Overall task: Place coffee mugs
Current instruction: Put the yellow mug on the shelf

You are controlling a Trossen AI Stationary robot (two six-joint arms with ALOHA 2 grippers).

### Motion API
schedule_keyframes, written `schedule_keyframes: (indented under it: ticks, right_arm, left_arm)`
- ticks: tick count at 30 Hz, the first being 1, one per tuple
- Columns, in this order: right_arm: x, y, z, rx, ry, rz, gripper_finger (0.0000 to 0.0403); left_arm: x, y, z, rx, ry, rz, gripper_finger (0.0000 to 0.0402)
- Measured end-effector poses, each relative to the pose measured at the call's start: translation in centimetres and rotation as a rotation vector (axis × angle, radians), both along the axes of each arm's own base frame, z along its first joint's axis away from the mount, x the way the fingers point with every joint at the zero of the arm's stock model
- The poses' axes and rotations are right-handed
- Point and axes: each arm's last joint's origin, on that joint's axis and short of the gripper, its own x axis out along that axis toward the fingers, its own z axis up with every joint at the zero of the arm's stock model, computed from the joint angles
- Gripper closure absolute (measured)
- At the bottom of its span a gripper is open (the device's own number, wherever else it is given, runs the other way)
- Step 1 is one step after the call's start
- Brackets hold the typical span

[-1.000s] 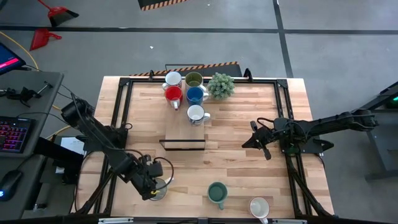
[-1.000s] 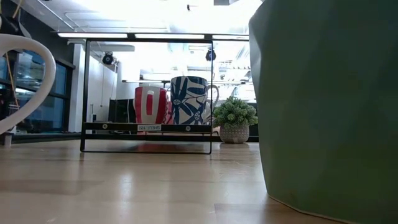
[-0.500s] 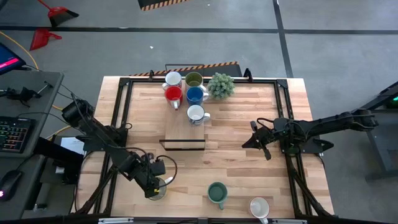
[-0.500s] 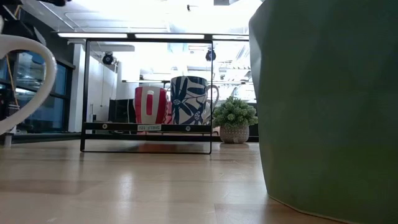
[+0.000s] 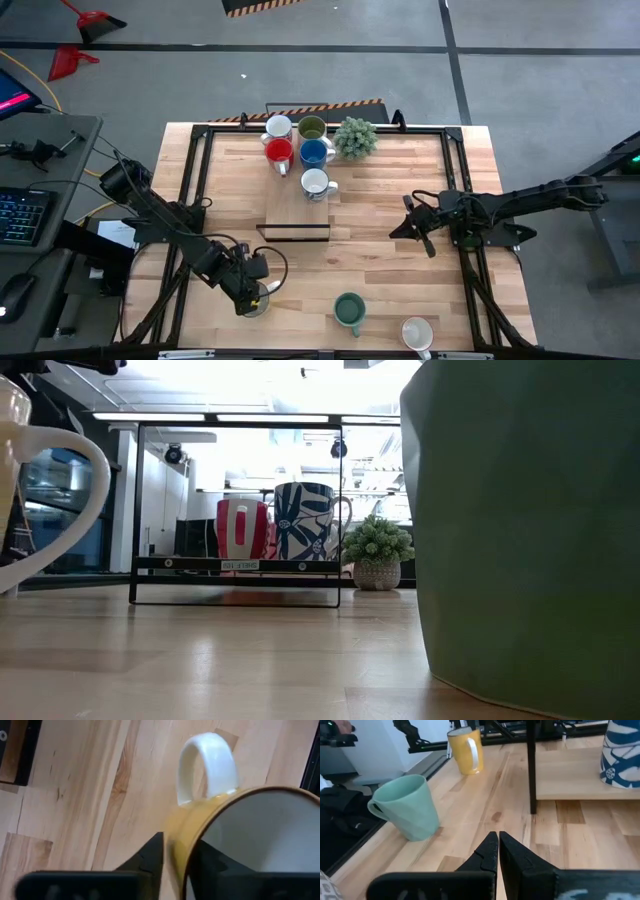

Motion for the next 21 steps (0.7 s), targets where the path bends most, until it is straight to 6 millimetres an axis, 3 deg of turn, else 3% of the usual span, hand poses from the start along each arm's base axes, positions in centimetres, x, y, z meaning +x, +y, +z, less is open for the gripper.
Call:
schedule_keyframes:
  ticks: [3,13,21]
  right_arm:
    - [0.0,-0.1,-0.2,-0.011,0.016,-0.033,0.0403]
    - [0.0,-0.1,-0.2,0.002,0.029,-0.045,0.0403]
    - [0.0,-0.1,-0.2,0.004,0.027,-0.046,0.0403]
  left_arm:
    - [-0.1,0.1,-0.1,0.009,0.004,0.002,0.0385]
    - [-0.6,0.1,0.2,-0.054,0.088,-0.060,0.0391]
    - [-2.7,2.1,3.8,0.117,0.284,0.011,0.0391]
